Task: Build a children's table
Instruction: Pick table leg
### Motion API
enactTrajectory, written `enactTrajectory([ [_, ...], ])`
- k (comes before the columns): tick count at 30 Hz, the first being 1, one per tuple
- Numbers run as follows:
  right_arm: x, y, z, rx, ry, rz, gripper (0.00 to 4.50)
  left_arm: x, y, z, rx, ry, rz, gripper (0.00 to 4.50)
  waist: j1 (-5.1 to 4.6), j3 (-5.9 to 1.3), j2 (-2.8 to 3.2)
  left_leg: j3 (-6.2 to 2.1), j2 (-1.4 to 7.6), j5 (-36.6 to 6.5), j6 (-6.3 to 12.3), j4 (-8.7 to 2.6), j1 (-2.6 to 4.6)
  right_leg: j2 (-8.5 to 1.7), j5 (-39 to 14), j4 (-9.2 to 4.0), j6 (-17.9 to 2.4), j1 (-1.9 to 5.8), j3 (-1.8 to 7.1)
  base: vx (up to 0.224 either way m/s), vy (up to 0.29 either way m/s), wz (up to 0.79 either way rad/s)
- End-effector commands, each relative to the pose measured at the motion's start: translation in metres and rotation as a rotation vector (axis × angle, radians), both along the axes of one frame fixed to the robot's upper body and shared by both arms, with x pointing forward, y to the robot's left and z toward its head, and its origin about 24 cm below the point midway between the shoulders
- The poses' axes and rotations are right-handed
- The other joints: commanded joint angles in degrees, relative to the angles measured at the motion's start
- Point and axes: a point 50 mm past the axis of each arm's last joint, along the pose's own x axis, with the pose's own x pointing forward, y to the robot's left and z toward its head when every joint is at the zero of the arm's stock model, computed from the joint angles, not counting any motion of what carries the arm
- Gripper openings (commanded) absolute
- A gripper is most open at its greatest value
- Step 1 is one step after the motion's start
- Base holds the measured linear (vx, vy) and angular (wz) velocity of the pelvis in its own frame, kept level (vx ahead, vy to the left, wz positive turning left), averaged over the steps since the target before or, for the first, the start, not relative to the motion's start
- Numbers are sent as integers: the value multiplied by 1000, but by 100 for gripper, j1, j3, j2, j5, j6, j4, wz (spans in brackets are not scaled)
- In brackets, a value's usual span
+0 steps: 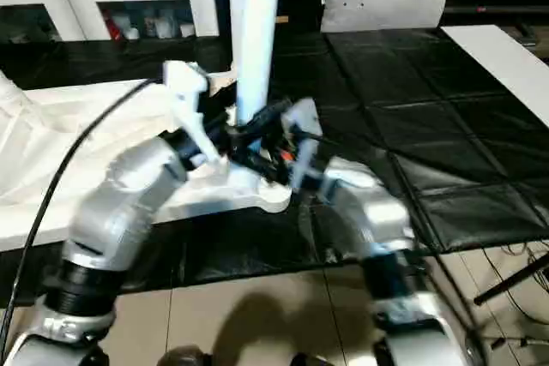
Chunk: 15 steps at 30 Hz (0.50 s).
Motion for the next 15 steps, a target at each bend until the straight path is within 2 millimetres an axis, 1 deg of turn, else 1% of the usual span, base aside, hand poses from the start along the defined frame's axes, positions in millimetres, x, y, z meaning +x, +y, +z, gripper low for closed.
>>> enactTrajectory([
  [1,4,4,1,-12,-24,-63,190,5,4,3,3,-27,106,339,-50,-472,-31,-86,306,-273,307,-404,-20,-513,-2248,-494,207,391,386,0,0,0],
  [2,5,5,0,-18,-31,-92,190,6,4,3,-3,-35,127,339,-62,-482,-48,-88,310,-309,325,-406,-13,-517,-2236,-498,214,397,386,0,0,0],
  [4,7,5,-1,-33,-46,-139,190,6,4,4,-19,-41,153,339,-61,-489,-41,-98,320,-295,320,-403,-9,-522,-2201,-488,182,392,387,0,0,0],
  [5,8,6,-2,-33,-44,-162,190,7,3,4,-25,-42,164,339,-69,-493,-51,-99,316,-275,331,-401,-20,-525,-2116,-471,149,403,394,0,0,0],
  [7,9,9,-2,-24,-43,-165,190,8,0,2,-13,-49,168,339,-88,-474,-43,-96,309,-310,375,-406,-22,-525,-2112,-477,139,397,394,0,0,0],
  [8,9,10,-1,-22,-45,-166,190,8,0,2,-13,-51,178,321,-110,-458,-39,-98,312,-361,404,-411,-25,-524,-2146,-492,136,388,394,0,0,0],
  [9,10,12,-1,-22,-53,-171,190,9,-1,1,-26,-49,195,310,-124,-456,-50,-95,309,-368,411,-412,-27,-519,-2136,-493,135,394,394,0,0,0],
  [11,10,13,-1,-21,-57,-176,190,9,-2,1,-33,-48,202,303,-162,-466,-71,-102,311,-393,439,-409,-36,-530,-2140,-488,127,414,391,0,0,0],
  [12,10,13,-1,-21,-58,-177,190,9,-2,0,-33,-48,201,299,-164,-470,-72,-105,317,-383,442,-409,-35,-537,-2138,-480,114,414,390,0,0,0],
  [15,10,13,-2,-22,-61,-177,190,9,-3,0,-34,-47,196,263,-172,-463,-76,-102,315,-337,483,-407,-40,-538,-2102,-468,63,411,399,0,0,0],
])
